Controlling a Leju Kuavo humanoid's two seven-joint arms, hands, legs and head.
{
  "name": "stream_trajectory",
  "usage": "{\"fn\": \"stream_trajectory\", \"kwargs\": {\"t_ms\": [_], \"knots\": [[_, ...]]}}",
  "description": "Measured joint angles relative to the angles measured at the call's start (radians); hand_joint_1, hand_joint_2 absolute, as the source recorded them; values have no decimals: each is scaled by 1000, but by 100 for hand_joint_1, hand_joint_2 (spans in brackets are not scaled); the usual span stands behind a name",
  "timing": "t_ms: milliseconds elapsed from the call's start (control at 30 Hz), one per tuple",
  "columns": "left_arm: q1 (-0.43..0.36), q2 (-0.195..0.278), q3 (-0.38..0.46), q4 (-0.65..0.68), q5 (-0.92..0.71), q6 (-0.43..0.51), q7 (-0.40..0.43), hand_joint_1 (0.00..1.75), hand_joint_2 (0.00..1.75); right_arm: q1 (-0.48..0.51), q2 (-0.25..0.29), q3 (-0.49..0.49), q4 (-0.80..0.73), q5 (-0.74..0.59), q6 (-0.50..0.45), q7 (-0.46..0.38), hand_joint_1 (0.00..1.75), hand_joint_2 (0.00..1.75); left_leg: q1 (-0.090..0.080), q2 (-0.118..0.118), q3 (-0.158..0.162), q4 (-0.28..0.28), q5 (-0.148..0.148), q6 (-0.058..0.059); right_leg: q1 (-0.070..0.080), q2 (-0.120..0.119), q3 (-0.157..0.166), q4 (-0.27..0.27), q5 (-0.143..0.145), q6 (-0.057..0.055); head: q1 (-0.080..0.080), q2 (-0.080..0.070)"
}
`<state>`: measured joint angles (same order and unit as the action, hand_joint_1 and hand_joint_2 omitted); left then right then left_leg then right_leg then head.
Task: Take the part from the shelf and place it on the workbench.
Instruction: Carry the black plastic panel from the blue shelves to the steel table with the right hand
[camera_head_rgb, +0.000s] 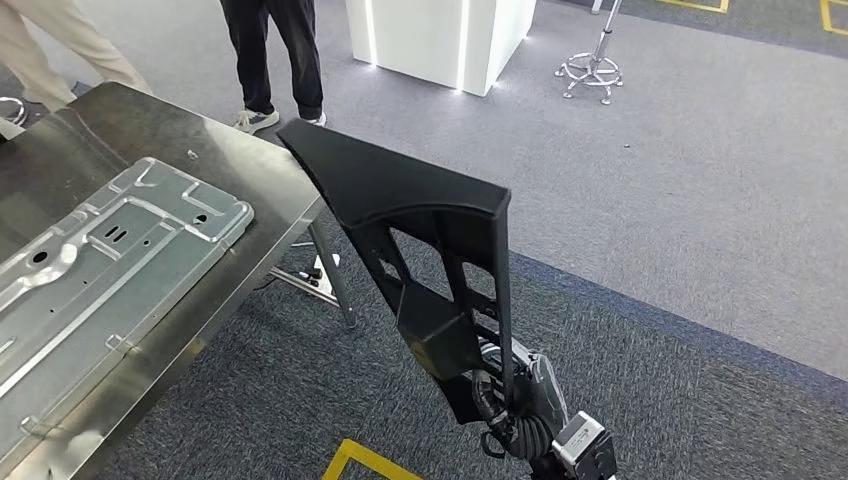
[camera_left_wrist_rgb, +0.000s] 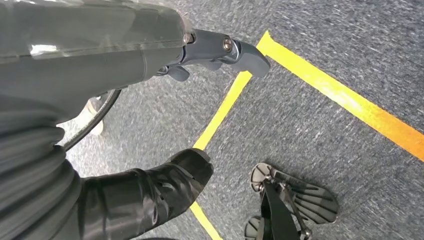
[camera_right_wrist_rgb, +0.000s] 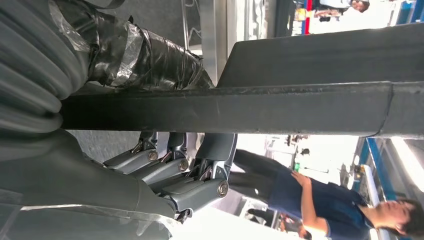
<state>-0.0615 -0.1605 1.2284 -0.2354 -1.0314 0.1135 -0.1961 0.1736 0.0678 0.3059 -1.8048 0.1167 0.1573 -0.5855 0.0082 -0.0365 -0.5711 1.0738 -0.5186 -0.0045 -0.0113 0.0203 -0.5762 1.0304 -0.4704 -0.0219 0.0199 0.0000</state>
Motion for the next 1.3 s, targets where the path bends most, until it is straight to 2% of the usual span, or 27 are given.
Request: {"fn": "stream_trajectory", "kwargs": {"t_ms": [100, 133, 167, 233, 300, 367, 433, 467, 500, 567, 600, 633, 667, 700, 733, 767, 800, 867, 933, 1000, 1067, 1100, 1133, 1167, 1200, 1267, 1300], "knots": [[-2, 0, 0, 0, -1, 3, 0, 0, 175, 0, 0, 0, 0, 8, -1, -4, 175, 175, 5, 20, -90, 162, -62, -13, 2, -28, 9, -2, -8, -9, -1, 0], [-1, 0, 0, 0, -2, 3, 0, 0, 175, 0, 0, 0, 0, 9, -1, -6, 175, 175, 6, 22, -112, 194, -63, -16, 2, -37, 13, -2, -11, -9, -1, 0], [-1, 1, 0, 0, -2, 4, 0, 0, 175, 0, 0, 0, 0, 10, -1, -7, 175, 175, 7, 25, -119, 194, -46, -18, 2, -46, 17, -1, -15, -9, -1, 0], [1, 3, 0, 0, -3, 5, 0, 0, 175, -1, 0, 0, 0, 11, -2, -7, 175, 175, 8, 42, -81, 95, 26, -17, 2, -62, 29, -1, -24, -4, -1, 0], [-1, 5, 0, 0, -3, 5, 1, 0, 175, -2, 0, 0, 0, 13, -3, -7, 175, 175, 0, 75, -35, -9, 67, -7, 6, -77, 38, 1, -34, 6, -1, 0], [-4, 5, 0, 0, -3, 6, 1, 0, 175, -4, 0, 0, -1, 16, -5, -7, 175, 175, -7, 83, -25, -38, 68, 8, 11, -91, 40, 1, -39, 16, 0, 0], [-2, 5, 0, 0, -3, 6, 1, 0, 175, -7, 0, 0, -1, 19, -8, -7, 175, 175, -6, 65, -26, -44, 71, 22, 9, -100, 43, 3, -44, 25, 0, 0], [-1, 5, 0, 0, -3, 6, 1, 0, 175, -8, 0, 0, -1, 20, -9, -7, 175, 175, -4, 57, -24, -48, 73, 29, 8, -90, 40, 16, -56, 30, 0, 0], [-1, 5, 0, 0, -3, 6, 1, 0, 175, -9, 0, 0, -1, 21, -11, -7, 175, 175, -3, 50, -22, -51, 75, 35, 6, -73, 28, 48, -77, 35, 1, 0], [-2, 5, 1, 0, -3, 6, 1, 0, 175, -10, 0, 0, -1, 21, -13, -7, 175, 175, -2, 36, -21, -54, 77, 44, 4, -36, -29, 167, -140, 39, 1, 0], [-2, 5, 1, 0, -3, 6, 1, 0, 175, -9, -1, 0, -1, 21, -14, -7, 175, 175, -2, 27, -22, -54, 77, 45, 4, -28, -64, 232, -165, 40, 2, 0], [-2, 6, 1, 0, -3, 6, 1, 0, 175, -9, -1, 0, -1, 22, -14, -6, 175, 175, -3, 17, -22, -54, 77, 46, 3, -25, -88, 274, -173, 40, 1, 0], [-2, 6, 1, 0, -3, 6, 1, 0, 175, -8, -2, 0, 0, 22, -14, -6, 175, 175, -4, 7, -21, -53, 77, 46, 4, -24, -97, 282, -160, 39, 1, 0], [-2, 6, 1, 0, -3, 6, 1, 0, 175, -8, -2, 0, 0, 22, -14, -6, 175, 175, -5, -5, -20, -53, 77, 45, 4, -20, -86, 250, -128, 37, 2, 0], [-2, 6, 1, 0, -4, 6, 1, 0, 175, -8, -2, 0, -1, 22, -14, -6, 175, 175, -4, -16, -18, -52, 76, 44, 4, -11, -60, 187, -86, 34, 2, 0], [-2, 5, 1, 0, -5, 6, 1, 0, 175, -9, -3, 0, -1, 22, -14, -6, 175, 175, -4, -25, -18, -52, 76, 42, 3, 11, -31, 117, -52, 29, 2, 0], [-3, 4, 1, 0, -6, 6, 1, 0, 175, -9, -3, 0, -1, 23, -14, -6, 175, 175, -5, -35, -20, -50, 76, 39, 3, 32, -7, 59, -28, 26, 1, 0], [-3, 2, 1, 0, -8, 6, 1, 0, 175, -9, -3, 0, -1, 25, -15, -6, 175, 175, -3, -53, -27, -48, 79, 27, 5, 56, 9, 9, -18, 23, 1, 0], [-2, 2, 2, 0, -9, 6, 2, 0, 175, -9, -3, 0, -1, 26, -15, -4, 175, 175, 0, -67, -33, -48, 82, 14, 5, 38, 12, 1, -14, 17, 1, 0], [-1, 2, 2, 0, -9, 6, 3, 0, 175, -11, -3, 1, -1, 27, -16, -3, 175, 175, 0, -41, -48, -15, 60, 5, 1, 15, 20, -10, -10, 5, 0, 0], [-3, 1, 2, 0, -9, 6, 6, 0, 175, -10, -3, 1, -1, 28, -16, -2, 175, 175, 1, 4, -98, 93, -2, -4, 3, -10, 24, -15, -10, -4, 0, 0], [-3, 1, 2, 0, -9, 6, 7, 0, 175, -9, -3, 1, -1, 29, -17, -1, 175, 175, 3, 16, -131, 161, -33, -8, 4, -24, 24, -14, -11, -7, -1, 0], [-3, 0, 2, 0, -9, 6, 8, 0, 175, -9, -3, 1, -1, 29, -17, 0, 175, 175, 5, 21, -155, 212, -51, -12, 6, -37, 24, -13, -13, -8, -1, 0], [-3, 0, 2, 0, -9, 6, 8, 0, 175, -9, -3, 1, -1, 29, -17, 1, 175, 175, 7, 25, -164, 231, -50, -15, 7, -49, 24, -12, -14, -7, -1, 0], [-2, 0, 2, 0, -9, 6, 9, 0, 175, -9, -3, 1, -1, 29, -17, 1, 175, 175, 9, 29, -152, 210, -30, -17, 7, -60, 24, -10, -16, -6, -1, 0], [0, 0, 2, 0, -9, 6, 9, 0, 175, -9, -3, 1, -1, 29, -18, 2, 175, 175, 10, 55, -81, 78, 30, -16, 7, -81, 28, -6, -23, 0, -1, 0], [-1, 0, 2, 0, -9, 6, 10, 0, 175, -9, -3, 1, -1, 29, -18, 2, 175, 175, 8, 68, -47, 15, 52, -11, 9, -89, 31, -3, -28, 5, 0, 0]]}}
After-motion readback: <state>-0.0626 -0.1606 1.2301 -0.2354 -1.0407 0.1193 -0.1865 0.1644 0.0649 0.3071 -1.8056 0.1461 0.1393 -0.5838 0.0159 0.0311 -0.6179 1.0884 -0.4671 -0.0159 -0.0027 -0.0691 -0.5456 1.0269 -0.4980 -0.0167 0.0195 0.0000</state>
